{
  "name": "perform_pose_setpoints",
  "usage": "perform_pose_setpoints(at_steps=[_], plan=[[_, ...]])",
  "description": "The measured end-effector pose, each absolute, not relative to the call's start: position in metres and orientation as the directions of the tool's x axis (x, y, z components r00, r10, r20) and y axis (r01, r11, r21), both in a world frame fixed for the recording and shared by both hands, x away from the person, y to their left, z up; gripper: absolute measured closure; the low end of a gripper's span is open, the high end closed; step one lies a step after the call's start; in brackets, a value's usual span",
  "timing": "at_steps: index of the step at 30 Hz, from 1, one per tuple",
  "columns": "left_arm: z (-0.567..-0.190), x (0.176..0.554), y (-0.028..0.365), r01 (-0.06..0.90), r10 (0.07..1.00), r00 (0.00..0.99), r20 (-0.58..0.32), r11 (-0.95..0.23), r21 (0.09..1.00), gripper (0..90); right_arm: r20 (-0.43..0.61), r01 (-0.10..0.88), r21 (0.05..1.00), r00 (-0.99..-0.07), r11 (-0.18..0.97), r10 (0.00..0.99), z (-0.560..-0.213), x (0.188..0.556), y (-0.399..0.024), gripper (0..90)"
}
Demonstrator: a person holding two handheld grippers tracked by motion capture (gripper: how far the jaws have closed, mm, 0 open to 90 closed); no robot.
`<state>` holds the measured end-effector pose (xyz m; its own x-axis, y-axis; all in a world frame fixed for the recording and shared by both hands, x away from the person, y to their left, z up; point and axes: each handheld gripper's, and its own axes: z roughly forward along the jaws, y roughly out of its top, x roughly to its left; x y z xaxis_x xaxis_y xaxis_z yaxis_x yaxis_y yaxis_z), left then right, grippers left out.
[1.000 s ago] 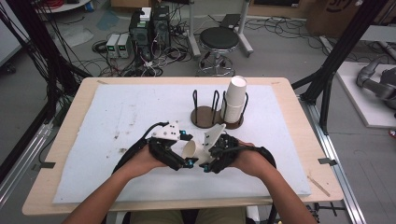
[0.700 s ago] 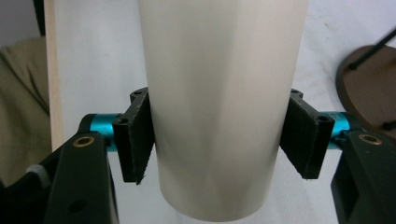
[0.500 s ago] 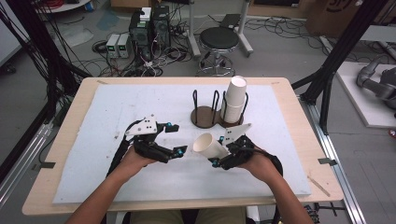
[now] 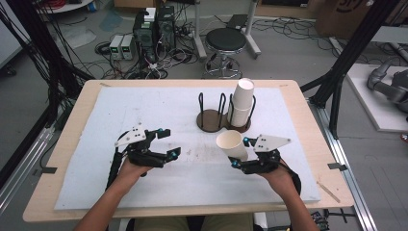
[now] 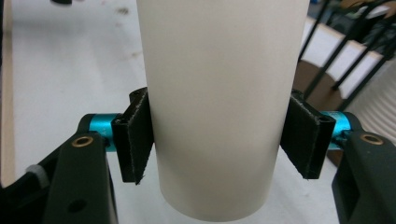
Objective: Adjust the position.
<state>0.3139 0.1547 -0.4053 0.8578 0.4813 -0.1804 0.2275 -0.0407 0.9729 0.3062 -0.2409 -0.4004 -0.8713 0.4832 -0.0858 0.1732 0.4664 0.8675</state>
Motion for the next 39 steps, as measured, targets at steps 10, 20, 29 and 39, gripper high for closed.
perform_pose_setpoints(at_steps=[10, 20, 29, 39], plan=[[-0.413, 0.314, 0.166, 0.22, 0.512, 0.841, -0.175, -0.029, 0.975, 16.2, -0.06, 0.174, 0.918, -0.828, 0.358, 0.558, -0.401, 0.302, -0.265, 33.4], [-0.42, 0.312, 0.172, 0.21, 0.527, 0.834, -0.163, -0.031, 0.977, 16.4, -0.08, 0.143, 0.938, -0.797, 0.316, 0.598, -0.4, 0.292, -0.28, 33.4], [-0.42, 0.313, 0.18, 0.206, 0.541, 0.825, -0.165, -0.015, 0.978, 16.5, -0.064, 0.139, 0.955, -0.768, 0.263, 0.638, -0.4, 0.289, -0.293, 33.4], [-0.421, 0.313, 0.183, 0.205, 0.547, 0.82, -0.169, -0.005, 0.979, 16.5, -0.058, 0.14, 0.959, -0.751, 0.245, 0.658, -0.4, 0.29, -0.297, 33.3]])
